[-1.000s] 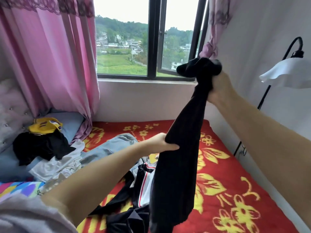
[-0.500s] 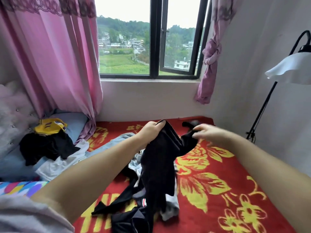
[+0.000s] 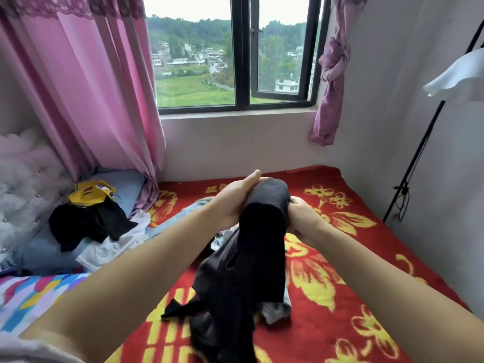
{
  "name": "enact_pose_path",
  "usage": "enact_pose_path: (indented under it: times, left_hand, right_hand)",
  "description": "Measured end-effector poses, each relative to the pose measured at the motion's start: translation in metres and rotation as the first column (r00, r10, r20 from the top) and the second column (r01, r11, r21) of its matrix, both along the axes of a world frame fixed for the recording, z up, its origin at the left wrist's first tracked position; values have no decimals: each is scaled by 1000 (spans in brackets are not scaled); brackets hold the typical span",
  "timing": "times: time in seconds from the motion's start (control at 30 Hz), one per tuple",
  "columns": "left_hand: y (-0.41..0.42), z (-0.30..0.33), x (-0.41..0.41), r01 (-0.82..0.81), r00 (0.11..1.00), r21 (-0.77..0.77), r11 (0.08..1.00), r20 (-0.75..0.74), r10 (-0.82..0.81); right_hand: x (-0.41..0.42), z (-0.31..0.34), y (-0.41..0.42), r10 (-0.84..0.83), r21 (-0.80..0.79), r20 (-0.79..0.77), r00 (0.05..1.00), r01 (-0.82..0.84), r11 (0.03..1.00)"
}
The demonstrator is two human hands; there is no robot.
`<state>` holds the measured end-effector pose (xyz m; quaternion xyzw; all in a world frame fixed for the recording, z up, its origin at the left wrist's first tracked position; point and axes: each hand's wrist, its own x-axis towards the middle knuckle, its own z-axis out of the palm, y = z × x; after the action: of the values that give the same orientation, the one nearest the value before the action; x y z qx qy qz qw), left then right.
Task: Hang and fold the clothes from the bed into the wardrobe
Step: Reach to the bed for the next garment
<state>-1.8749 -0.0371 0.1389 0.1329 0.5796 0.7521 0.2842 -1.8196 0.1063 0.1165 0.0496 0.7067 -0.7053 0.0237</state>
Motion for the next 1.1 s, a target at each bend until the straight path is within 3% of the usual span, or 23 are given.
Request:
enact_pose_path:
  times: [0.07,0.17,0.3,0.5,0.63,0.7,0.77,0.83,0.9,1.03,1.1]
  left_hand:
    - [-11,-16,16,57,993,-42,997,-98,-61]
    - [-20,-45,37,84,962,-250,965,-233,-144]
    - [-12,-81,51,122,945,-473,873,-213,-247]
    - [7,-96,35,-152,900,-569,808,-418,-125]
    - [-4,-96,23,-78,956,-531,844,-279,-88]
    - [-12,-102,21,34,992,-518,855,-88,-93]
    - [-18,-113,18,179,965,-244,953,231,-122]
    - [-18,-116,19,147,901,51,988,406,-154]
    - [-9,-113,19,73,894,120,990,433,-118]
    - [12,-87,10,-12,956,-48,999,292,26]
    - [13,-75,-3,-124,951,-50,991,279,133]
  right_hand:
    - [2,-1,-1,-66,-116,8,998,67,991]
    - [6,2,3,-146,-214,58,988,155,964]
    - [8,12,11,-166,-300,65,984,178,937]
    - [8,33,30,-256,-433,13,967,236,870]
    - [14,42,57,-336,-545,5,942,285,789]
    - [21,44,67,-336,-604,-29,941,252,756]
    - [24,47,75,-404,-567,9,915,338,751]
    - [25,48,80,-468,-468,33,883,428,773]
    - [26,49,84,-468,-362,28,883,445,819]
    - [29,40,99,-427,-355,112,897,438,826]
    - [28,31,113,-432,-335,107,895,442,832]
